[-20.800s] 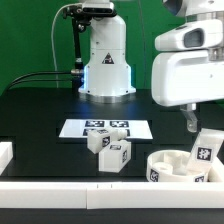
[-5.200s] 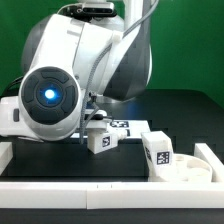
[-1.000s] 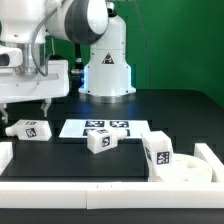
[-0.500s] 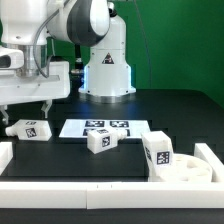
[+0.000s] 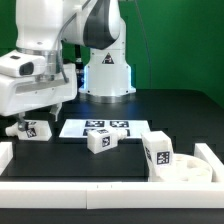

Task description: Assemble stool

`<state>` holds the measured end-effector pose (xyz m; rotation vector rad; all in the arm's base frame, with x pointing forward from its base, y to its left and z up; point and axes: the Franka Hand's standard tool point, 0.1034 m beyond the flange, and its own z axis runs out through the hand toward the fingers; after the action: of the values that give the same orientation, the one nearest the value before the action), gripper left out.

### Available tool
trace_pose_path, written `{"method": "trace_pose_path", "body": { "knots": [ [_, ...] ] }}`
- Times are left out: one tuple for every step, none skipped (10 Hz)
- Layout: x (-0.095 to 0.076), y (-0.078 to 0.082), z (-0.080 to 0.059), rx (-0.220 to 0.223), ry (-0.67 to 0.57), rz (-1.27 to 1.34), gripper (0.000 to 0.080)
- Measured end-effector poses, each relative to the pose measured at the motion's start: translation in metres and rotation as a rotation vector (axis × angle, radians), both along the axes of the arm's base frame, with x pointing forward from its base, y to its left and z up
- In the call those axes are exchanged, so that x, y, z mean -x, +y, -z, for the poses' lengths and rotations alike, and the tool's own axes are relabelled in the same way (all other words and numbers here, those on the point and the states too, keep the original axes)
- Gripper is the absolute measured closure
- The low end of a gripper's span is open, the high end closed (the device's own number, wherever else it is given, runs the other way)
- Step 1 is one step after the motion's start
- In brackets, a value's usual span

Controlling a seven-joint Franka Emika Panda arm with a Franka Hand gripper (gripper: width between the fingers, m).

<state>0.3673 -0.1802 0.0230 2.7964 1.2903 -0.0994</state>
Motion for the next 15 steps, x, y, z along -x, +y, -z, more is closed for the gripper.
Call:
{"method": "trace_pose_path", "body": {
  "knots": [
    [0.002, -0.002, 0.005, 0.003, 0.006, 0.004, 0.0151],
    [0.005, -0.002, 0.010, 0.006, 0.011, 0.003, 0.0151],
    [0.010, -0.006, 0.013, 0.006, 0.018, 0.013, 0.0151],
    [0.012, -0.008, 0.014, 0.005, 0.020, 0.022, 0.0151],
    [0.011, -0.008, 0.014, 0.005, 0.020, 0.022, 0.0177],
    [0.011, -0.008, 0.014, 0.005, 0.020, 0.022, 0.0177],
    [0.012, -0.008, 0.014, 0.006, 0.019, 0.030, 0.0357],
    [0.010, -0.008, 0.013, 0.008, 0.012, 0.073, 0.0357],
    [0.005, -0.009, 0.010, 0.014, -0.008, 0.164, 0.0469],
    [0.003, -0.006, 0.009, 0.020, -0.028, 0.282, 0.0469],
    [-0.001, 0.001, 0.008, 0.020, -0.054, 0.499, 0.0469],
    [-0.005, 0.006, 0.008, 0.011, -0.068, 0.698, 0.0469],
    [-0.009, 0.006, 0.007, -0.009, -0.059, 0.878, 0.0469],
    [-0.014, 0.008, 0.005, -0.022, -0.063, 0.972, 0.0469],
    [-0.014, 0.015, 0.004, -0.022, -0.063, 1.009, 0.0469]
  ]
}}
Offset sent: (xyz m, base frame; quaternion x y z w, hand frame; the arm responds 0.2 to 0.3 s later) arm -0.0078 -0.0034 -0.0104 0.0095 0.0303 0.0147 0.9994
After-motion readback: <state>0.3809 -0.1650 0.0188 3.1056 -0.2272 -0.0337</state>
